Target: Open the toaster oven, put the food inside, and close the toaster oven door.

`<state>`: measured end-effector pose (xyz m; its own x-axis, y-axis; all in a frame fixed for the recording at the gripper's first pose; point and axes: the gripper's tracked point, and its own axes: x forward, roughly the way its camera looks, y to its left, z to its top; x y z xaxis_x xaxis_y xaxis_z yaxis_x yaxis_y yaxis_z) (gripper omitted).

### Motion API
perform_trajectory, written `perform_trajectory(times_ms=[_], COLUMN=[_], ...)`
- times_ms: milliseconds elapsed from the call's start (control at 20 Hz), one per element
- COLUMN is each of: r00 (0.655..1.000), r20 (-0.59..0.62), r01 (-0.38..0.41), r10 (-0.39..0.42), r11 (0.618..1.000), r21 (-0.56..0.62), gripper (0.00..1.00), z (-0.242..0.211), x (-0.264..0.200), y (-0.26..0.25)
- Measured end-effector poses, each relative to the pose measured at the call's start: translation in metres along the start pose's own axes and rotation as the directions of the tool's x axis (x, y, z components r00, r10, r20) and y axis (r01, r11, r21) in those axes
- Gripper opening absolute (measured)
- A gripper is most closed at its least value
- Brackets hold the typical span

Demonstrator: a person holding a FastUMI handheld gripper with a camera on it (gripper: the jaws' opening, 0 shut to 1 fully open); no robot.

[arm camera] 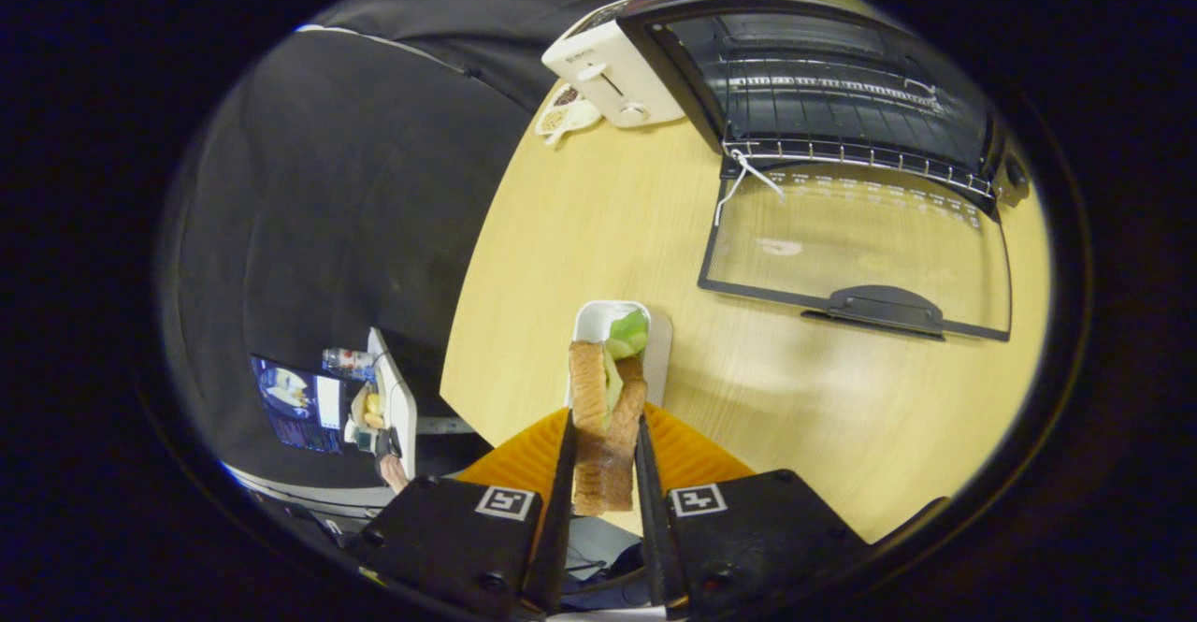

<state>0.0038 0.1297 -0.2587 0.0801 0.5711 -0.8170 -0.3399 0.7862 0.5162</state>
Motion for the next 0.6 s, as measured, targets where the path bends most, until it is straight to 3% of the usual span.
perform_trajectory(times_ms=[350,600], r00=[0.979,0.948], r20=[0.108,0.224], r01=[-0.175,-0.227], r10=[0.171,0.227], r11=[0.984,0.974], r21=[0.031,-0.026], gripper=[0.37,0.37], z=[0.007,0.019], x=[-0.041,-0.068], y=[0.022,0.009])
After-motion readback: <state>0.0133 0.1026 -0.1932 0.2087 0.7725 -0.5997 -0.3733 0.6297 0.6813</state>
